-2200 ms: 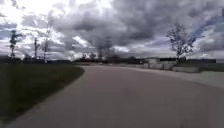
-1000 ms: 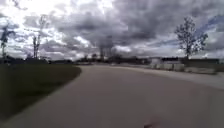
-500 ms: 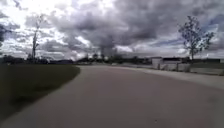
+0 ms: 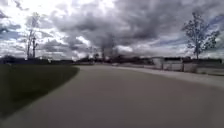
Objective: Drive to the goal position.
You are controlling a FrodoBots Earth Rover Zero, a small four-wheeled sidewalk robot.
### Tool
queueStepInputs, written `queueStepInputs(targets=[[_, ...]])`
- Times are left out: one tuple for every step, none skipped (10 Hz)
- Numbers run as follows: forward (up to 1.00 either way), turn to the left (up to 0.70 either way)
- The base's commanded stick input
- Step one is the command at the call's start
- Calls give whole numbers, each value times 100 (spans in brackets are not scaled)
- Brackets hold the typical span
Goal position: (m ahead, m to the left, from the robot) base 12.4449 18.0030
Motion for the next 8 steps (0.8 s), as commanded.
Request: queueStepInputs(targets=[[100,0],[100,0],[100,0],[100,0],[100,0],[100,0],[100,0],[100,0]])
